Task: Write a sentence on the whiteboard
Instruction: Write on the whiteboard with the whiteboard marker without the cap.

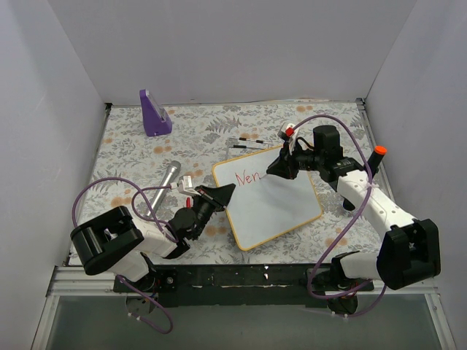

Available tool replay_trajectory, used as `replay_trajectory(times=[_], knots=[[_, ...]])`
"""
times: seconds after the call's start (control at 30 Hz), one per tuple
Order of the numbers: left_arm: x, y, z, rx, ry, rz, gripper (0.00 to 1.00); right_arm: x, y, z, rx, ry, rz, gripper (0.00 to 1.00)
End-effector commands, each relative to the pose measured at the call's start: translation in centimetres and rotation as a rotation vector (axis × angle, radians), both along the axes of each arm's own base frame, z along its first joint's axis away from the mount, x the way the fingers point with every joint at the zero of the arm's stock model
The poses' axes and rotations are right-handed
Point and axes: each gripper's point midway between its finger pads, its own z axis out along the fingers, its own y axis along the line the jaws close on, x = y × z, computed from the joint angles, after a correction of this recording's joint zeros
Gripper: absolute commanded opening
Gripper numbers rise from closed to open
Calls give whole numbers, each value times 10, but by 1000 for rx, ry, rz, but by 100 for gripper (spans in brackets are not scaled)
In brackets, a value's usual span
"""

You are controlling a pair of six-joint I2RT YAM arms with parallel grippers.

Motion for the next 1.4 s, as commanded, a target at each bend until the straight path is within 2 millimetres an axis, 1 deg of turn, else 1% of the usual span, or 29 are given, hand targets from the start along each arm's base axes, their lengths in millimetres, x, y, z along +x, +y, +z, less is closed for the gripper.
replay_trajectory(times=[0.0,0.17,0.3,0.43,0.6,0.67,0.77,0.8,0.87,0.9,1.0,1.1,1.2,1.37], knots=[[-11,3,52,-96,-185,-20,0,-9,-4,-5,-15,5,10,1],[-10,2,51,-93,-186,-23,0,-4,-4,-4,-19,-3,-2,1],[-10,2,52,-96,-185,-24,0,7,-5,-1,-26,-20,-30,1],[-11,2,51,-95,-185,-25,0,20,-5,8,-20,-41,-50,1],[-11,2,51,-95,-184,-29,0,35,-8,11,-21,-47,-77,1],[-11,2,50,-96,-183,-28,0,41,-10,18,-10,-56,-89,1],[-12,2,51,-99,-185,-29,0,44,-13,25,7,-57,-90,1],[-11,2,51,-98,-185,-27,0,40,-12,33,24,-68,-76,1],[-12,3,50,-97,-182,-26,0,36,-12,40,39,-78,-68,1],[-12,3,50,-97,-182,-26,0,30,-12,49,54,-93,-52,1],[-11,3,50,-95,-183,-26,0,19,-13,62,78,-114,-39,1],[-12,2,51,-98,-185,-30,0,13,-16,64,83,-119,-37,1],[-12,1,50,-95,-186,-35,0,8,-19,60,83,-114,-37,1],[-13,-1,52,-94,-191,-44,0,8,-30,55,80,-112,-53,1]])
